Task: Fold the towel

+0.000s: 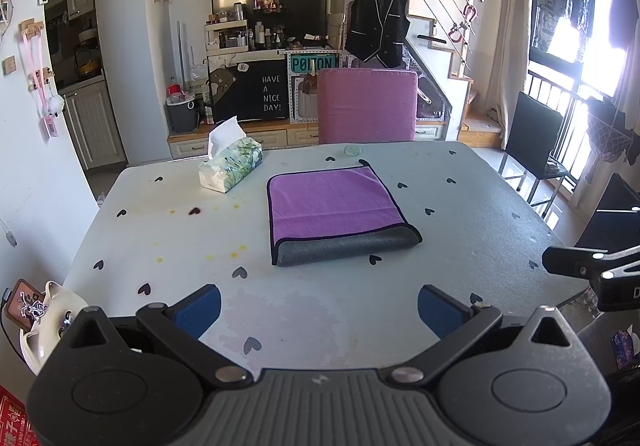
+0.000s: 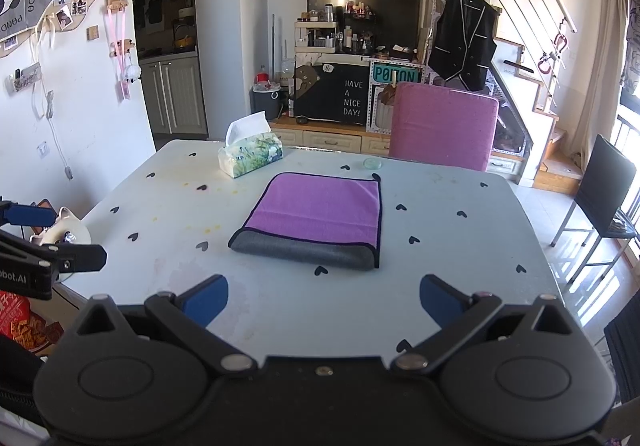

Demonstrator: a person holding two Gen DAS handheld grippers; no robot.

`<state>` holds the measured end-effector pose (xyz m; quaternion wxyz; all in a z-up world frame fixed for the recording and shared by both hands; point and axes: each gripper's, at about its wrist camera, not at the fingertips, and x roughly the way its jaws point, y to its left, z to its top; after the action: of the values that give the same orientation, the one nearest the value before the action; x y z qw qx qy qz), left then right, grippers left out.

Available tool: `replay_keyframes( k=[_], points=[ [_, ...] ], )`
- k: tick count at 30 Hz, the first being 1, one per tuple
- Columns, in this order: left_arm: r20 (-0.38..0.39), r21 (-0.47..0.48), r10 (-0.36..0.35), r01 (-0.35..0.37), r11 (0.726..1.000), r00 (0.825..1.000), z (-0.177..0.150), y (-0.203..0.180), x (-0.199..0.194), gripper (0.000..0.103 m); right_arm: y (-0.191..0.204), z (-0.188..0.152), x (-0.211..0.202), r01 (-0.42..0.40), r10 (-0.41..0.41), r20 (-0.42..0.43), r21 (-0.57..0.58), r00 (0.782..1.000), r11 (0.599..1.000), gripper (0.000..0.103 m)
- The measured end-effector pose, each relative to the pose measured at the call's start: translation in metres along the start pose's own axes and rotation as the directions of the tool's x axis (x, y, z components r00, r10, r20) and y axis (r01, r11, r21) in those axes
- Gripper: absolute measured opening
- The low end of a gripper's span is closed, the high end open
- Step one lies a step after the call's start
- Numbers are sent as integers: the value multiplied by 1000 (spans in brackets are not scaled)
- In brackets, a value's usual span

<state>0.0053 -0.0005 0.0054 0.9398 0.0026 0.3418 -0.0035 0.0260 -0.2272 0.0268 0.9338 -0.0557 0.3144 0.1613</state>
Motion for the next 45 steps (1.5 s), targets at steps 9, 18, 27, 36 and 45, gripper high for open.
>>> replay_keyframes(
  k=[9,18,27,36,45],
  points=[
    [-4,-2,1,-1,1000,1000,-9,1,6,103,2,1,2,-3,3,-4,0,1000,1000,102],
    [-7,1,-1,1,1000,1000,-9,-1,7,103,6,-4,8,0,0,-5,6,1000,1000,102],
    [-5,2,-1,1,1000,1000,-9,-1,6,103,1,-4,7,-1,1,-6,3,1000,1000,102],
    [-6,3,-1,1,1000,1000,-8,-2,5,103,1,-4,7,-1,1,-7,3,1000,1000,102],
    [-6,4,0,0,1000,1000,-8,-3,5,103,1,-5,8,-1,1,-7,3,1000,1000,102]
  ],
)
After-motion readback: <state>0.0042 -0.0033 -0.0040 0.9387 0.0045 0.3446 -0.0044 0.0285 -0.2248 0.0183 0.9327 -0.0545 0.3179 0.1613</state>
